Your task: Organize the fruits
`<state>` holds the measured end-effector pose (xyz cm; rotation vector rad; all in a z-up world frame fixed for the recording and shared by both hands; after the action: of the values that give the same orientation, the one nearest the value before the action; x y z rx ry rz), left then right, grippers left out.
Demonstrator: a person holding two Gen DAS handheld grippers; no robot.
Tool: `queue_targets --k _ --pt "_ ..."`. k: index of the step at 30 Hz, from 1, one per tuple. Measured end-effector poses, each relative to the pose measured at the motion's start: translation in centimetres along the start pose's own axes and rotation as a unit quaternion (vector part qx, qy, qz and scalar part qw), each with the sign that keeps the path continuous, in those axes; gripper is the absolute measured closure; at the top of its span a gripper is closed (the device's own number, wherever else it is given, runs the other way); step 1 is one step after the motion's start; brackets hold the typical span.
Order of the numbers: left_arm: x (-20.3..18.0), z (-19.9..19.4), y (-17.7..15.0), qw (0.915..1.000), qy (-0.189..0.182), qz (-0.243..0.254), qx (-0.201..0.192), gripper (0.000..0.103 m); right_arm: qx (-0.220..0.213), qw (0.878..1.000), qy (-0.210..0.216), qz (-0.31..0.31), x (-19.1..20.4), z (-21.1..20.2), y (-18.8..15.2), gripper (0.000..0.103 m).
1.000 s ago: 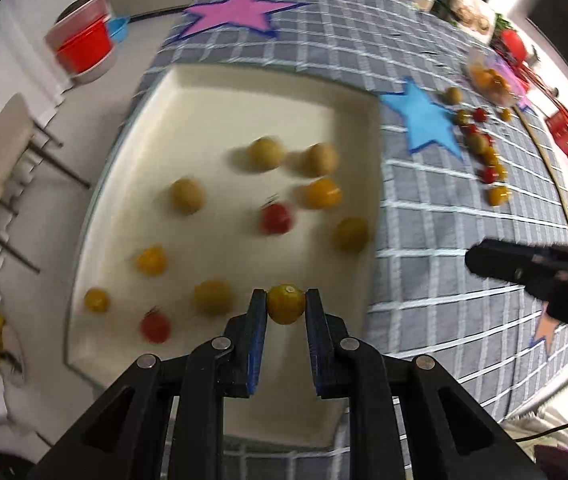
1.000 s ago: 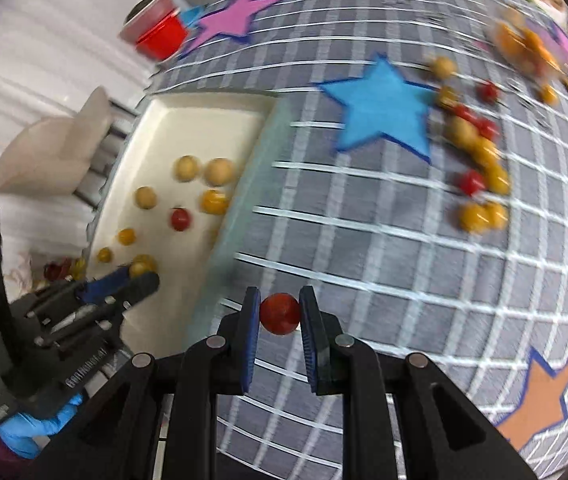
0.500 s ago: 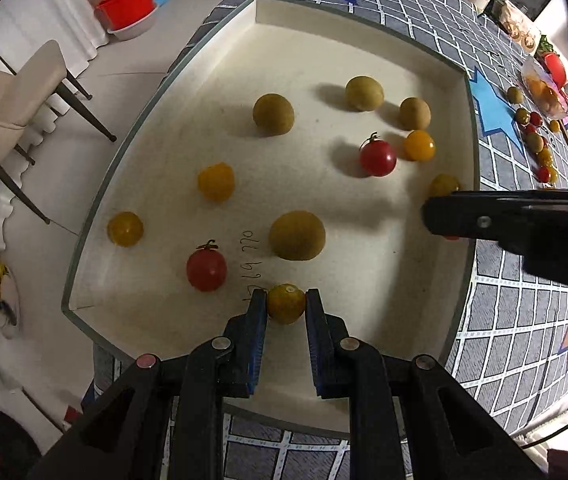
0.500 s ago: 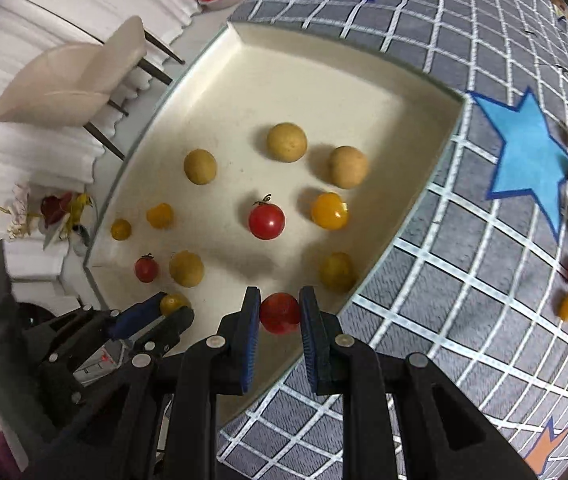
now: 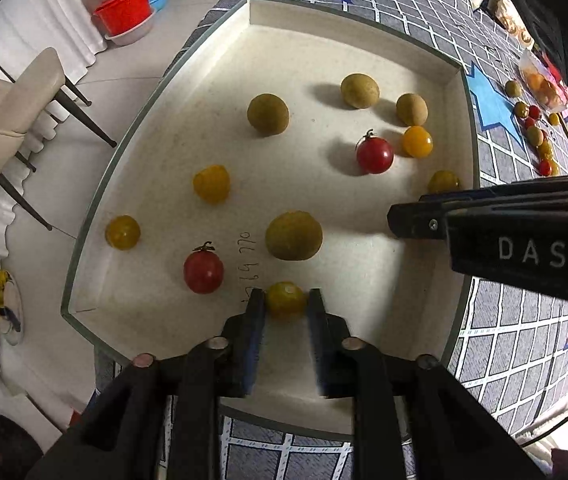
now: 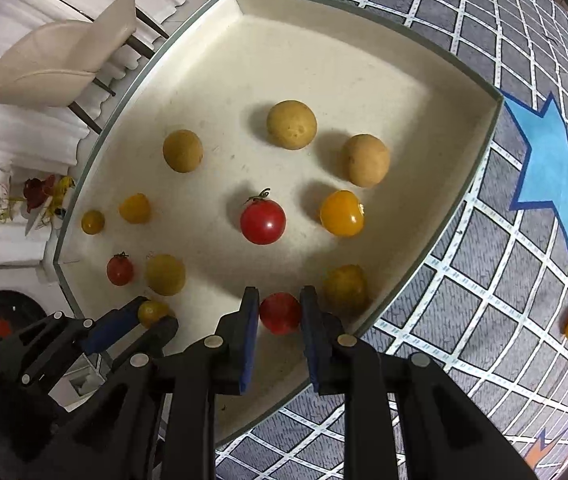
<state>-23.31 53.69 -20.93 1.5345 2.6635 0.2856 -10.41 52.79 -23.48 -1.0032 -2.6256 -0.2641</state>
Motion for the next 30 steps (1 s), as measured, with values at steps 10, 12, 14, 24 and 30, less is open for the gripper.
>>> queue_targets --k 10,12,14,24,30 --pt "0.7 -0.9 -0.3 0.9999 0.010 -0.004 0.011 0.019 -0.032 0.999 -0.003 -0.003 1.8 -3.6 1.0 0.030" --pt "0.8 -1.4 -0.3 0.9998 0.008 -0.006 0.015 0.019 -0.033 0.999 -0.012 -0.004 1.8 -4.5 0.9 0.022" --pt "0.8 -2.0 -0.3 0.9998 0.009 -0.004 0.016 0.019 -0.036 0.999 -0.021 -0.005 1.5 -5.2 0.7 0.021" --pt "-0.1 -3.9 -1.0 0.9995 0.008 0.024 0.021 0.000 -0.029 0.998 -0.046 0.009 0.1 -7.0 -1.4 0.000" --pt "0.4 -5.2 -0.5 0.9987 0.031 0.038 0.013 0.000 -0.014 0.997 -0.070 0.009 0.1 -8.0 -2.1 0.000"
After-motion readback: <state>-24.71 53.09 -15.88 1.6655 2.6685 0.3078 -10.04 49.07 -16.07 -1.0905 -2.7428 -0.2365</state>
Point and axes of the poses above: each gripper's, at about its wrist camera, not at the fingertips, and z roughly the way its jaws point, x to its left, y to its top, the point moved 10 cm from there along z, roughly the way its jaws point, and after that the axes turned 4 degrees about y, right-handed, at the moved point
